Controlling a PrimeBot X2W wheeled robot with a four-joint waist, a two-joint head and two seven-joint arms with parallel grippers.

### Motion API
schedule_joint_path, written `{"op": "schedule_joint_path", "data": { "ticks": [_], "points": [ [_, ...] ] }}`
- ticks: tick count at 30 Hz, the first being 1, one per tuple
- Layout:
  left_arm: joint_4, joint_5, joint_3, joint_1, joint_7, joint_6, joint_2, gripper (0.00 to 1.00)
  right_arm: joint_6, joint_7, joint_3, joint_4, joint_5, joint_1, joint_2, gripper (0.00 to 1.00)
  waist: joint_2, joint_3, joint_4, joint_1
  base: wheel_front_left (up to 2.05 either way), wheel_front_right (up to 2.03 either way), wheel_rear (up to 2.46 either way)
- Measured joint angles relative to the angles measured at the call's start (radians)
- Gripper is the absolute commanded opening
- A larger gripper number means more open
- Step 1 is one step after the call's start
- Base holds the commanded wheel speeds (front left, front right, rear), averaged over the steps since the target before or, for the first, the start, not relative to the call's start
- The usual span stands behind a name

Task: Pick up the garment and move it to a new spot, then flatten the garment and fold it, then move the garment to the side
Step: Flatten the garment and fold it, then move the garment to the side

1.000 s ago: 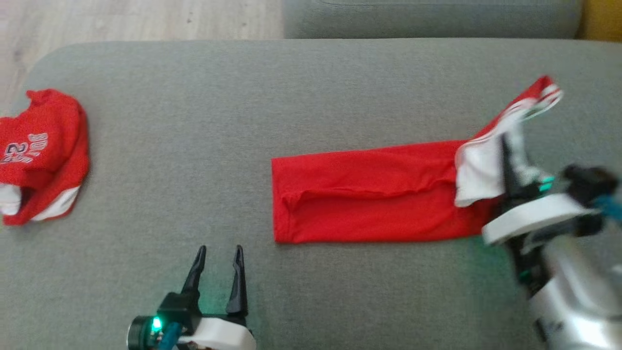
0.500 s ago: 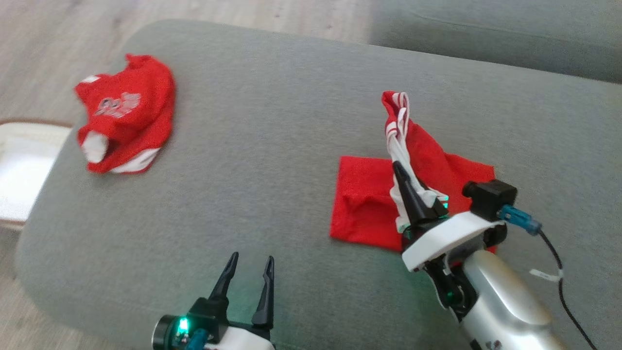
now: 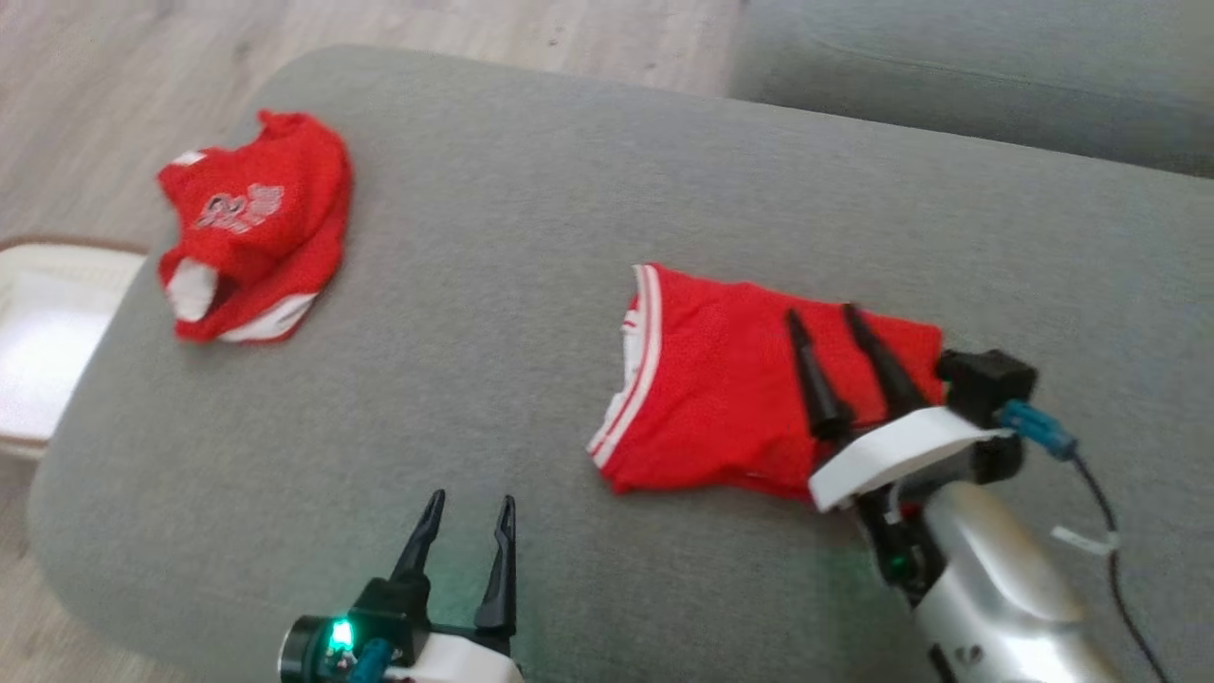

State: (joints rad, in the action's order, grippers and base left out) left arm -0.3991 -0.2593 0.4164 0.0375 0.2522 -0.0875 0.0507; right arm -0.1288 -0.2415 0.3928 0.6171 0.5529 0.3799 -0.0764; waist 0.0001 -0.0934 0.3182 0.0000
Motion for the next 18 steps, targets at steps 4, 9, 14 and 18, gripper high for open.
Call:
{"op": "schedule_joint_path", "data": {
  "ticks": [4, 9, 14, 18],
  "points": [
    [0.006, 0.015, -0.032, 0.002, 0.000, -0.001, 0.000, 1.00, 0.000, -0.006, -0.157, -0.025, -0.125, -0.017, -0.004, 1.00, 0.0000, 0.008, -0.064, 0.0000, 0.00, 0.00, 0.00],
    [0.011, 0.026, -0.079, 0.013, 0.000, -0.011, 0.000, 1.00, 0.000, -0.007, -0.296, -0.075, -0.271, -0.117, -0.002, 1.00, 0.0000, 0.019, -0.146, 0.0000, 0.00, 0.00, 0.00],
    [0.011, 0.052, -0.112, 0.010, 0.000, -0.018, 0.000, 1.00, 0.000, -0.007, -0.354, -0.077, -0.345, -0.210, 0.009, 1.00, 0.0000, 0.038, -0.210, 0.0001, 0.00, 0.00, 0.00],
    [0.012, 0.065, -0.131, -0.026, 0.000, -0.018, 0.000, 1.00, 0.000, -0.007, -0.374, -0.074, -0.366, -0.254, 0.019, 1.00, 0.0000, 0.068, -0.236, -0.0001, 0.00, 0.00, 0.00]
  ]
}}
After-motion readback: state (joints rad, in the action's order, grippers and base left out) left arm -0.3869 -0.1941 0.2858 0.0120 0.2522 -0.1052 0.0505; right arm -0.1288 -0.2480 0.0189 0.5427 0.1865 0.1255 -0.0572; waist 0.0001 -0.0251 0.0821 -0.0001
